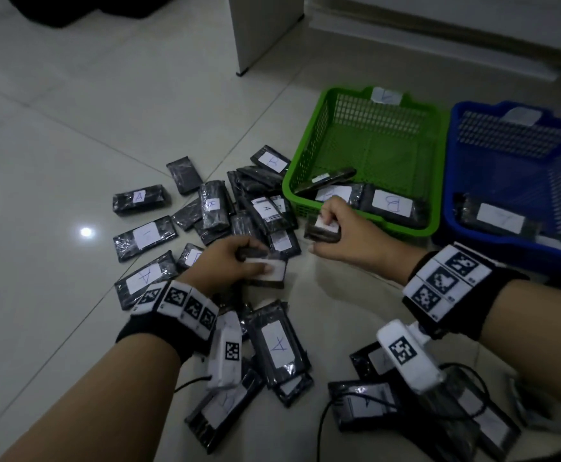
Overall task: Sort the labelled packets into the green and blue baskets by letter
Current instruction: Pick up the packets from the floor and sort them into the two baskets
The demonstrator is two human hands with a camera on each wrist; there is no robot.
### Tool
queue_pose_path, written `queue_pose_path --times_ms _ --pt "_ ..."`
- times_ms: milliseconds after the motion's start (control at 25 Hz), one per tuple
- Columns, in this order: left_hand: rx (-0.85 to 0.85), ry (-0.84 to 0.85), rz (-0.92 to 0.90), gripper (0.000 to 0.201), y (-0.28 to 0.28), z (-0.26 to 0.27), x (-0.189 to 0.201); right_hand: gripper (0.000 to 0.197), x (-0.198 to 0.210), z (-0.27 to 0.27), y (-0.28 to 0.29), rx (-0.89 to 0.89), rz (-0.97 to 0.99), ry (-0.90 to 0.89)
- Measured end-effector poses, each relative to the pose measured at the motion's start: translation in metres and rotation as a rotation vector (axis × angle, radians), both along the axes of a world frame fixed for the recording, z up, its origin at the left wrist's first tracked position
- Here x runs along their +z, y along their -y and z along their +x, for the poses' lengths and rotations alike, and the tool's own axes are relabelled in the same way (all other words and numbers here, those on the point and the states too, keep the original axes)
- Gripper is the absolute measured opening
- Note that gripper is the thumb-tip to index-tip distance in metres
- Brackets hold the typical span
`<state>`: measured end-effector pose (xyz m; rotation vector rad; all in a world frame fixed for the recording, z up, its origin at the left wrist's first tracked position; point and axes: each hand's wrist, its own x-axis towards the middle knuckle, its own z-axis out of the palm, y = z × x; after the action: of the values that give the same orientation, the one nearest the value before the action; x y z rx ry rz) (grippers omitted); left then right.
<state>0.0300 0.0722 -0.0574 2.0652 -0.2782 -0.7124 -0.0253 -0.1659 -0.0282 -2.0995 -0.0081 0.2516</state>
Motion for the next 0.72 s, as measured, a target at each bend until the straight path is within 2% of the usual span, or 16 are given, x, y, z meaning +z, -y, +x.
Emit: queue_pose_path --times_ms 120,240,320,400,480,560,720 --pt "0.209 -0.132 -0.308 0.028 0.019 0.000 0.013 0.040 0.010 0.006 0.012 -0.084 -0.022 0.130" --pt "0.315 -0.183 -0.493 0.038 0.040 0.002 0.019 0.058 0.018 0.010 0.029 -0.217 -0.031 0.202" --pt "0.330 -0.092 -0.522 0.041 0.053 0.005 0.019 0.063 0.021 0.013 0.045 -0.322 -0.032 0.188" --pt "0.342 -0.018 -0.541 0.042 0.068 0.005 0.021 0.060 0.020 0.017 0.067 -0.424 -0.072 0.204" --pt "0.347 0.009 -0.562 0.040 0.085 0.006 0.025 0.059 0.018 0.024 0.093 -0.507 -0.195 0.213" --pt "0.353 0.049 -0.562 0.038 0.104 0.013 0.032 0.063 0.015 0.033 0.116 -0.534 -0.339 0.142" --pt "0.363 0.218 -0.548 0.034 0.146 0.043 0.046 0.069 0.009 0.049 0.139 -0.472 -0.457 -0.008"
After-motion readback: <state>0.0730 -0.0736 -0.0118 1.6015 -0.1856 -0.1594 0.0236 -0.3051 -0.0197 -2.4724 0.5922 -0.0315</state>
